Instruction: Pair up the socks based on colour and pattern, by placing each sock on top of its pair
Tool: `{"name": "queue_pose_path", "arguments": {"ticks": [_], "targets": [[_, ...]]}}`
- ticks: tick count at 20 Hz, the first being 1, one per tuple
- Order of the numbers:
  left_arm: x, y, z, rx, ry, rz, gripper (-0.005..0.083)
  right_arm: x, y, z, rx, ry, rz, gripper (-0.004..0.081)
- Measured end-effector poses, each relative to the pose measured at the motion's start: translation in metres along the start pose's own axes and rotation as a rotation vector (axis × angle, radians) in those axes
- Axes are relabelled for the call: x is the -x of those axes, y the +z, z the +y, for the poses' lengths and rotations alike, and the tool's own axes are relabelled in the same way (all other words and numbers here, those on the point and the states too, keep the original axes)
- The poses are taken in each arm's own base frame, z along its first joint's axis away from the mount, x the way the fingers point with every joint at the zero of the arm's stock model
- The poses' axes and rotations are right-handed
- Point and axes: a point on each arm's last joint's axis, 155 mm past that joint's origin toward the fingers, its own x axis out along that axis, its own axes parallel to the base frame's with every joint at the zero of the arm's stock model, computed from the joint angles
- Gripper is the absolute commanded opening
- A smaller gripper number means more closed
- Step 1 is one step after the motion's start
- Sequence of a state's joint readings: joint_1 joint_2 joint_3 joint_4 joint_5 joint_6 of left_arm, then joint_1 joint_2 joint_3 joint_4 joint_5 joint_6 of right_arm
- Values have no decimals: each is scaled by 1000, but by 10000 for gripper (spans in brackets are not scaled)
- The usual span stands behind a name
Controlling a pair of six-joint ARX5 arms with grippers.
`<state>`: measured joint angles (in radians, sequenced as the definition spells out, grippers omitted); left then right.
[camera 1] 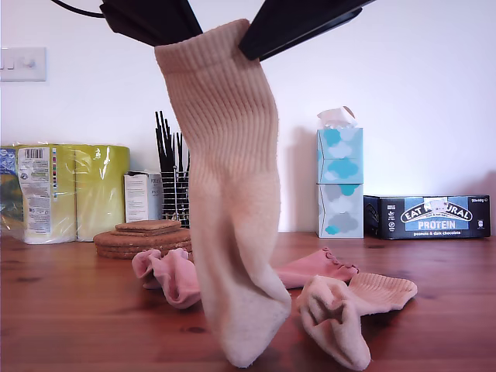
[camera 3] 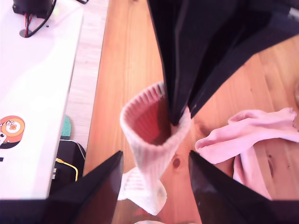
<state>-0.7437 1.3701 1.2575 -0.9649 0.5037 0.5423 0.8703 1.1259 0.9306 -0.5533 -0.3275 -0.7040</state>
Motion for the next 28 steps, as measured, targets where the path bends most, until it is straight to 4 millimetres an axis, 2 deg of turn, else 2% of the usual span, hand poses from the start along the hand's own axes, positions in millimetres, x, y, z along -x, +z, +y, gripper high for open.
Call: {"name": "queue_pose_path", "arguments": {"ticks": [4, 7, 8, 9, 10, 11, 12, 14, 15, 18, 21, 24, 28], "targets": [[1, 2, 0, 26, 1, -8, -24, 0, 2, -2, -42, -6, -9, 375], [6, 12, 1, 54, 7, -35, -24, 0, 6, -5, -78, -17, -24, 258], [8, 17, 3, 55, 14, -50, -24, 0, 8, -6, -86, -22, -31, 182], [9, 20, 3, 54, 17, -59, -24, -1, 10, -8, -86, -29, -39, 50], [10, 21, 3, 53, 14, -63, -24, -1, 12, -11, -84, -38, -50, -2], [10, 21, 3, 54, 12, -63, -6, -1, 15, -13, -80, -47, -62, -13], [10, 22, 3, 52, 14, -65, 67, 0, 17, -15, -94, -53, -70, -13], [10, 22, 6, 51, 31, -62, 298, 0, 17, -17, -135, -65, -69, -13], [10, 19, 11, 52, 59, -49, 326, 0, 14, -18, -158, -68, -56, -13], [16, 5, 33, 90, 142, -6, 229, 0, 6, -15, -238, -65, -23, -13], [34, -5, 55, 136, 230, -6, -31, 16, 9, -16, -331, -99, -40, -13], [52, -10, 71, 176, 288, -30, -19, 43, 13, -18, -410, -156, -71, -13], [57, -12, 79, 190, 308, -40, -19, 55, 18, -19, -519, -170, -97, -13]]}}
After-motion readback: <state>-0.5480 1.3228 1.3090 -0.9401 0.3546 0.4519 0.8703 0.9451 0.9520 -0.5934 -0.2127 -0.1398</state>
